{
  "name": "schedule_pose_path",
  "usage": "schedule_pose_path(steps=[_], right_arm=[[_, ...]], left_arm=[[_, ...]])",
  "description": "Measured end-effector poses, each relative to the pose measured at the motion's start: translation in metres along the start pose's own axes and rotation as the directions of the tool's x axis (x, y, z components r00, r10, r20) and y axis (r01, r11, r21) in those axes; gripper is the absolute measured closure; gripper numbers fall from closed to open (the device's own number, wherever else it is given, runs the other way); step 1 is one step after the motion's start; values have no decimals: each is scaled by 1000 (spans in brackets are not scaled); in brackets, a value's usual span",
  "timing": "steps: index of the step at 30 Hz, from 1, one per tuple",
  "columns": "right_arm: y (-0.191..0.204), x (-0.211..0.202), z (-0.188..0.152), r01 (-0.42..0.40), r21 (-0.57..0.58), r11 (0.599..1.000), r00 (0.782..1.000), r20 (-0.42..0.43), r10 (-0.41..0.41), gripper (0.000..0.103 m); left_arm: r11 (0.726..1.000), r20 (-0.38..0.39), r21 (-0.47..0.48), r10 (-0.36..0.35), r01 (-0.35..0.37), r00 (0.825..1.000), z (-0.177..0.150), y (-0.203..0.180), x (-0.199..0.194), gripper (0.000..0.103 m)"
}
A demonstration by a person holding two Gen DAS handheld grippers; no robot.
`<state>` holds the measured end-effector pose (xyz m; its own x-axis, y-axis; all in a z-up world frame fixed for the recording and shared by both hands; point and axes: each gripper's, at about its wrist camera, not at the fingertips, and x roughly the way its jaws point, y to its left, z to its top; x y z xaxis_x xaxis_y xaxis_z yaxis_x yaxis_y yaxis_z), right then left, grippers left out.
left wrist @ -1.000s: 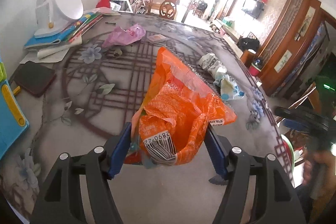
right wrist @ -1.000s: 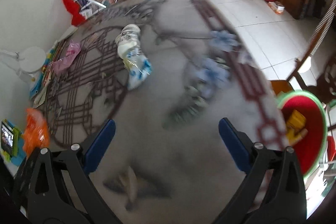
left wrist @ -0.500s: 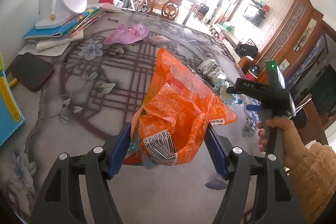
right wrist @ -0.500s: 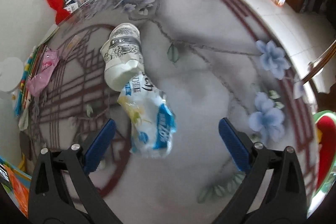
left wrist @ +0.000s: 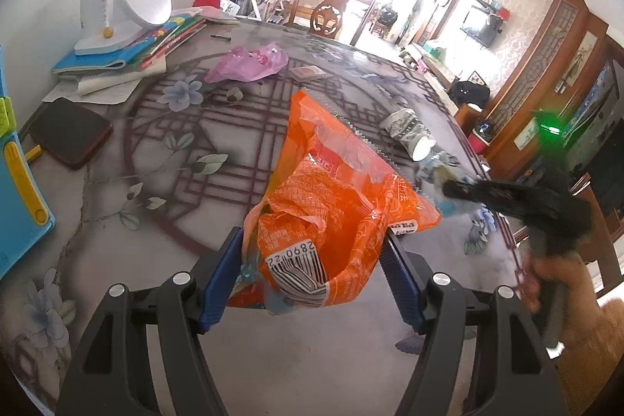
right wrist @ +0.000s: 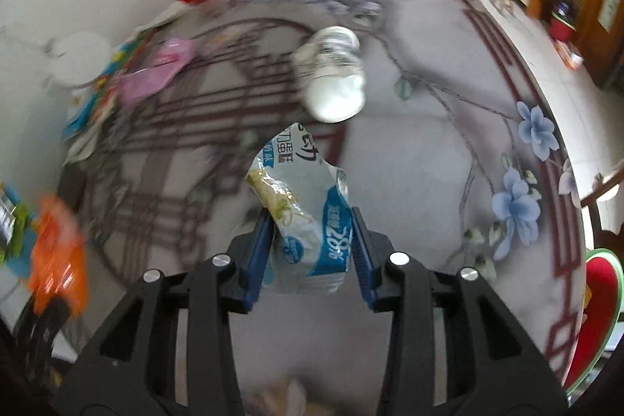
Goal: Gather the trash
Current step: 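Grasp the clear plastic bag with the right tool while the left tool holds the orange bag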
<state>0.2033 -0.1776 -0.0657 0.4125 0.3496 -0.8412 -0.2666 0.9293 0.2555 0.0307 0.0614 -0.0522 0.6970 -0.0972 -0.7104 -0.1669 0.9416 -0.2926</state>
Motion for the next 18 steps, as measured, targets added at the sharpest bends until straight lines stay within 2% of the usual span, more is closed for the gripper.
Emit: schedule_pose_path(steps=[6, 12, 18], right_arm=[[20, -44, -38, -52, -67, 996, 997, 52, 55, 65], [23, -89, -75, 28, -98, 995, 989, 145, -13, 65], [-3, -129, -109, 128, 2, 992, 963, 241, -125, 65]], left_arm=[[1000, -2, 22, 18, -18, 1000, -1, -3, 3, 37], [999, -6, 28, 38, -38, 999, -3, -4, 5, 37], [996, 5, 54, 67, -67, 998, -4, -8, 7, 37]])
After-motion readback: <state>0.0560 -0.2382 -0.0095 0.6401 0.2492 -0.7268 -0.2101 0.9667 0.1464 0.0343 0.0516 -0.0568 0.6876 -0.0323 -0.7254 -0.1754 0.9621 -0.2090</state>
